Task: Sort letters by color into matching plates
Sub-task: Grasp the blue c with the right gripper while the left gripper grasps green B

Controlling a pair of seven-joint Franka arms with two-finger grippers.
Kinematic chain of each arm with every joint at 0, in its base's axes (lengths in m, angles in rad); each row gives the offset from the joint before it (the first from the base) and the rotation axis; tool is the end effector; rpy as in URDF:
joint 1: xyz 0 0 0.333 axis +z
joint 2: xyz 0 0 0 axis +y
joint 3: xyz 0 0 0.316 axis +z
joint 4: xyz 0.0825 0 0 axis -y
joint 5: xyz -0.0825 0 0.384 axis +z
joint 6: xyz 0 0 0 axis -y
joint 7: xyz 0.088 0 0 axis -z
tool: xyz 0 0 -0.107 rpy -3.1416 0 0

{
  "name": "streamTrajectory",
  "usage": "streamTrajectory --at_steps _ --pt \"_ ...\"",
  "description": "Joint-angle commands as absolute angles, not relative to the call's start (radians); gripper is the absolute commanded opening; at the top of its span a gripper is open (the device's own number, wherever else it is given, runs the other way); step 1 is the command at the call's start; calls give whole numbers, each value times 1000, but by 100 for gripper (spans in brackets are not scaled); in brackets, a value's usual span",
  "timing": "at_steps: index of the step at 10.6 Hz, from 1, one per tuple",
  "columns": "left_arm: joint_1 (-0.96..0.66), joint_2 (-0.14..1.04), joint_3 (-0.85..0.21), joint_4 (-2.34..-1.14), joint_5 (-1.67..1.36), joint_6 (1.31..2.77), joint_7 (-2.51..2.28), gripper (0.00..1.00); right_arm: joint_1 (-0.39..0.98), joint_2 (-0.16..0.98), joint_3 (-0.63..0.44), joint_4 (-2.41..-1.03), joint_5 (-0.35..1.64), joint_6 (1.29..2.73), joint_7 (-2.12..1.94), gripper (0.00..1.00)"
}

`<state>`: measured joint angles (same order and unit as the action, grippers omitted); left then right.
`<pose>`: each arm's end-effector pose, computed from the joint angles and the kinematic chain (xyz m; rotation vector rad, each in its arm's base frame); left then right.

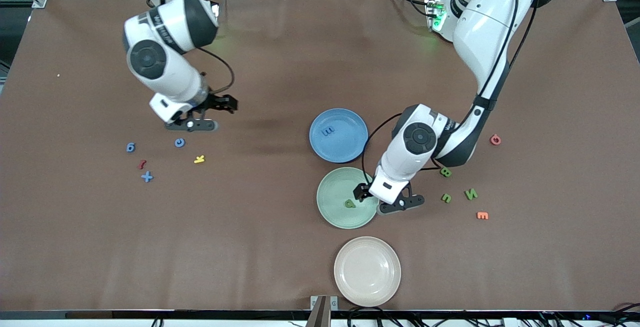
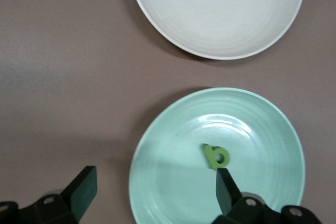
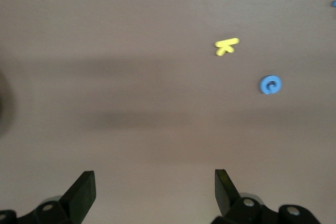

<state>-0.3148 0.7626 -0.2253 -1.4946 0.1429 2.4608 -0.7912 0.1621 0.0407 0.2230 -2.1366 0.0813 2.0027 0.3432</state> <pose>0.6472 -0.3512 0.2484 2.9397 0.3365 0.2204 0.4858 0.2017 0.3744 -3.1148 -0.0032 0.2978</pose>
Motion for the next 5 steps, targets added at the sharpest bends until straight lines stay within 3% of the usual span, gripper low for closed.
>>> streamTrajectory --at_steps 1,5 --pt "-275 736 -224 -1509 160 2357 -773 100 95 -14 233 -2238 -21 2032 230 100" --pt "-225 712 -224 -1516 150 2244 -1188 100 74 -14 97 -2400 -81 2274 60 100"
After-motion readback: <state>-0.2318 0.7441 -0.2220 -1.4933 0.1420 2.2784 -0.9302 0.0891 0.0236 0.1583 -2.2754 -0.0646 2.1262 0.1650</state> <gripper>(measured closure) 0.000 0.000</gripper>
